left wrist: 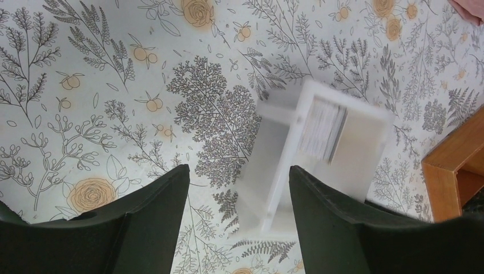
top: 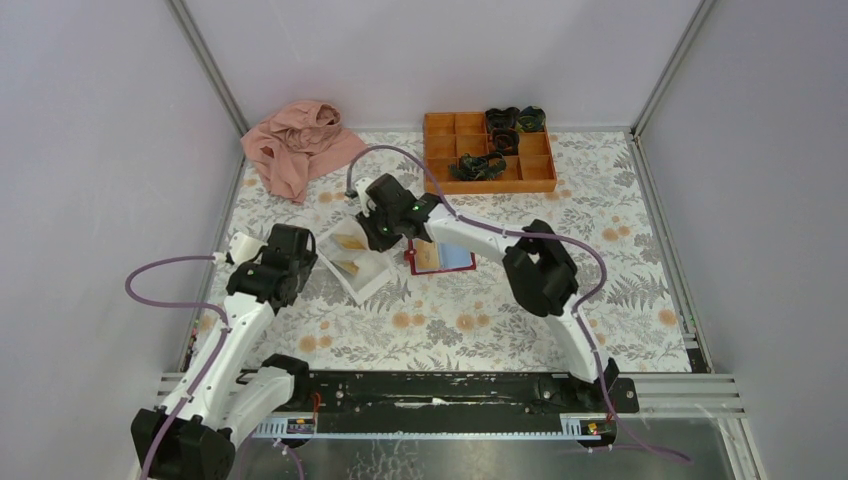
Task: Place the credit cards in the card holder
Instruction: Move the storage box to the center of the board.
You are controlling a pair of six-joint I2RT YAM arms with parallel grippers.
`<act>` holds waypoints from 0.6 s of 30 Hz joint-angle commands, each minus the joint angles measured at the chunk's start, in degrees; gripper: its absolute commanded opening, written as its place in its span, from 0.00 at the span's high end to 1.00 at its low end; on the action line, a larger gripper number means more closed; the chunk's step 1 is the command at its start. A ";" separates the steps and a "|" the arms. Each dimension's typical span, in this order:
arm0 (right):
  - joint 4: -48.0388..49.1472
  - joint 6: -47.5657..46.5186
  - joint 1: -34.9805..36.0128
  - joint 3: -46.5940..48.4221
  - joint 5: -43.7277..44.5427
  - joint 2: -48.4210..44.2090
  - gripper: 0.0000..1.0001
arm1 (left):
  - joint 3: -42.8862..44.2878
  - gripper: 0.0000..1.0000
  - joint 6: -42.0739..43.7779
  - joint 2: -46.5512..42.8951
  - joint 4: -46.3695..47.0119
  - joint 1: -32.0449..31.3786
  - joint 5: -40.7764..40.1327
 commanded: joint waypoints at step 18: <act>-1.26 1.45 4.61 -27.62 -4.83 -16.10 0.89 | -6.12 0.27 -1.85 -0.67 4.49 1.53 -0.35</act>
